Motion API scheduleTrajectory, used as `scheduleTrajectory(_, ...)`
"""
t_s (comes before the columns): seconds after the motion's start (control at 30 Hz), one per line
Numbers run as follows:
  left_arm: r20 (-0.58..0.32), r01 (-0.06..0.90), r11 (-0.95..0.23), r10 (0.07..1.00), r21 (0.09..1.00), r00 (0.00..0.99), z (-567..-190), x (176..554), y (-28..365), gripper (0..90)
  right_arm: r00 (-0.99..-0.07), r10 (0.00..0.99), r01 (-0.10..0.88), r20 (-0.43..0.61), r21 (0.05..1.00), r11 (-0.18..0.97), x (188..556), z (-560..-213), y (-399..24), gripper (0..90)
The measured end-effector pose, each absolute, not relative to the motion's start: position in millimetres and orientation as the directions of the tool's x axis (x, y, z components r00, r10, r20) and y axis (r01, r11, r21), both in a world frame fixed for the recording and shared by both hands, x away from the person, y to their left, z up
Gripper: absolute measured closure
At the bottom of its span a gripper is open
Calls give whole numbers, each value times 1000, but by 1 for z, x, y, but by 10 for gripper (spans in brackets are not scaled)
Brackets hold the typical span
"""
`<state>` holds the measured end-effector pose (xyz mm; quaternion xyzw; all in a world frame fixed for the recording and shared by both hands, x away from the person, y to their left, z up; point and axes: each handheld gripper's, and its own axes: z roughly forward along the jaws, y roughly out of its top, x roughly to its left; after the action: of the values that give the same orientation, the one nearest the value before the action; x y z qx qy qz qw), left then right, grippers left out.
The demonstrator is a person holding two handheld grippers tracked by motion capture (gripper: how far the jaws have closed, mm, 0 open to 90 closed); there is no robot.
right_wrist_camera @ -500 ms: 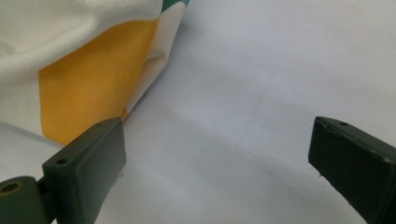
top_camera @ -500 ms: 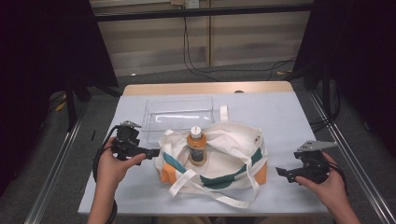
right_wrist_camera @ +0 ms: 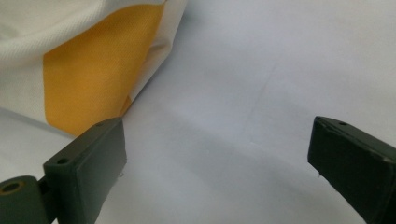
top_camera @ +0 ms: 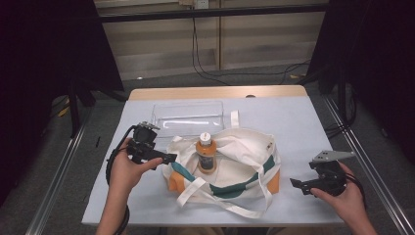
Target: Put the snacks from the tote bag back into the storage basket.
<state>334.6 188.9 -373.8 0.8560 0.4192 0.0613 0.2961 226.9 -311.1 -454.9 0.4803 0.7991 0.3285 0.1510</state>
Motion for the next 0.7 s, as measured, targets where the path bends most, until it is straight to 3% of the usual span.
scheduleTrajectory(0.7,-177,661,-538,690,523,702,-368,336,146,38,-472,878,675,76,673,304,217,-455,-318,45)
